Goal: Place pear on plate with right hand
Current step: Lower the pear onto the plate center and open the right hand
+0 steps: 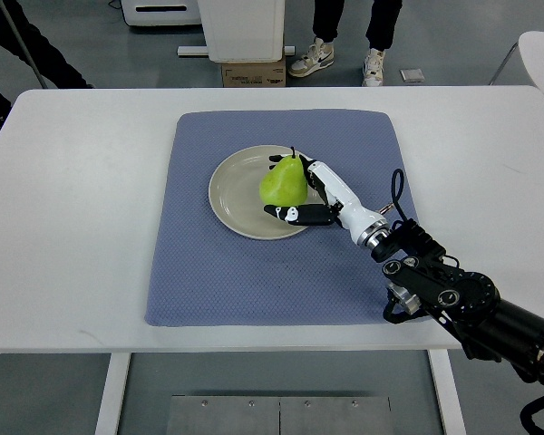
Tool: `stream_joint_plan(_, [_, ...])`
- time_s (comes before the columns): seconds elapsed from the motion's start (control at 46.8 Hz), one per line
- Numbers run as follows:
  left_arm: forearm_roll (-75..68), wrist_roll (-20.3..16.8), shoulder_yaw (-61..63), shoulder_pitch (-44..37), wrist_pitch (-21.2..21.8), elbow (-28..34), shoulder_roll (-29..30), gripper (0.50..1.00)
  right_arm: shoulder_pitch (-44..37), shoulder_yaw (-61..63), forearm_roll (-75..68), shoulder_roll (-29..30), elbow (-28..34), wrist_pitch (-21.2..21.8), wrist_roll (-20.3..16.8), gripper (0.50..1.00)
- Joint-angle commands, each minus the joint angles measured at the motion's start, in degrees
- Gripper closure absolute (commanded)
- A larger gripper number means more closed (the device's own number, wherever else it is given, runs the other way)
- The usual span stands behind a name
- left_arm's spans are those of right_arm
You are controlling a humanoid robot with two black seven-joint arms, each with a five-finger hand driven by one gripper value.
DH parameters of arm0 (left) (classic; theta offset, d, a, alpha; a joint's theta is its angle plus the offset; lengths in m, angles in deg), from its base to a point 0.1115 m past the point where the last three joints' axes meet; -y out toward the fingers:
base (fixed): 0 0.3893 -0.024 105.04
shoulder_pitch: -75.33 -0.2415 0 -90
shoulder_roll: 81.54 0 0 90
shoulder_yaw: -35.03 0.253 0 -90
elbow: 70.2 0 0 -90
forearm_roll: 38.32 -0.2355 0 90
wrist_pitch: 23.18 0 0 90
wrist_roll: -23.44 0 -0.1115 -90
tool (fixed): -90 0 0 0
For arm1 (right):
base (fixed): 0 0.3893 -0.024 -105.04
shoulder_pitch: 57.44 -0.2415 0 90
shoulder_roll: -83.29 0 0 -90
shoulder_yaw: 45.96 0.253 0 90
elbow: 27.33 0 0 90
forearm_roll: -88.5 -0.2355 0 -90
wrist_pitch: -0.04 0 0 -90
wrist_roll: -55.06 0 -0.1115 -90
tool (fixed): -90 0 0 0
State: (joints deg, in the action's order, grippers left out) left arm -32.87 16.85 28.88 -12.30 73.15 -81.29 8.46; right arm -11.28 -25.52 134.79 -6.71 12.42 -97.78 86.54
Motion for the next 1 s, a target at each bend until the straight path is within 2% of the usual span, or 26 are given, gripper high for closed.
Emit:
stream_joint_plan(0.0, [0.0,0.0,0.0,0.0,0.0,0.0,0.0,0.500,0.1,0.0,-0.5,0.0,0.0,0.0,0.1,0.534])
stream_joint_plan(0.085, [0.0,0.0,0.0,0.0,0.0,0.0,0.0,0.500,0.2,0.0,-1.0,0.0,0.0,0.0,0.1,0.519])
stream_joint_plan(0.534, [0.0,0.0,0.0,0.0,0.0,0.0,0.0,0.500,-0.6,2.8,-1.2,0.0,-0.2,0.1,-0.9,0.507])
stream_joint_plan(0.983, [0.0,0.0,0.0,0.0,0.0,0.0,0.0,0.500,-1.0,5.2,-3.7,0.0,0.0,0.2,-1.1,0.507])
